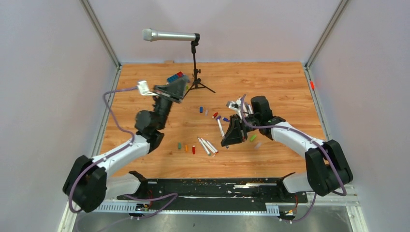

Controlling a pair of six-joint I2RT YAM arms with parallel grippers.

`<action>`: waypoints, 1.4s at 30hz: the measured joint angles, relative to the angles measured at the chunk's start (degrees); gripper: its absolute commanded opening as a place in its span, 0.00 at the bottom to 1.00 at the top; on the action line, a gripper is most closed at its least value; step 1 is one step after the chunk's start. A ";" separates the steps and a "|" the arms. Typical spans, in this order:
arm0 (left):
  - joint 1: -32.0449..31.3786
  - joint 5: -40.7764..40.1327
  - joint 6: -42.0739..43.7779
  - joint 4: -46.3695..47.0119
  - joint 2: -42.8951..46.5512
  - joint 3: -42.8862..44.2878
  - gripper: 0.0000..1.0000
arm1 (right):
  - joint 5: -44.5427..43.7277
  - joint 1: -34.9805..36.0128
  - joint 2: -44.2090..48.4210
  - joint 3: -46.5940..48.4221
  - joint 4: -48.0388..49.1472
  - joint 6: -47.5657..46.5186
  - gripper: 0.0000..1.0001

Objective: Open the pen caps
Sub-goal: Place the pen cap at the center of the board, then place the pen at the center of the board.

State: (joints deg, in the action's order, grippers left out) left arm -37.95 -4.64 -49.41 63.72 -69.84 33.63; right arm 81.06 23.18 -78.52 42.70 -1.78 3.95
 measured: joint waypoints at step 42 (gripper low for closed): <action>2.45 9.88 -4.20 -70.16 13.92 -6.75 0.00 | -43.28 10.64 -13.14 6.91 -18.88 -16.02 0.10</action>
State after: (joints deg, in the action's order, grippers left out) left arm -35.51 5.23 -53.60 -6.44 -55.92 26.87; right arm 37.78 33.82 -91.66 49.60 -20.67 -12.08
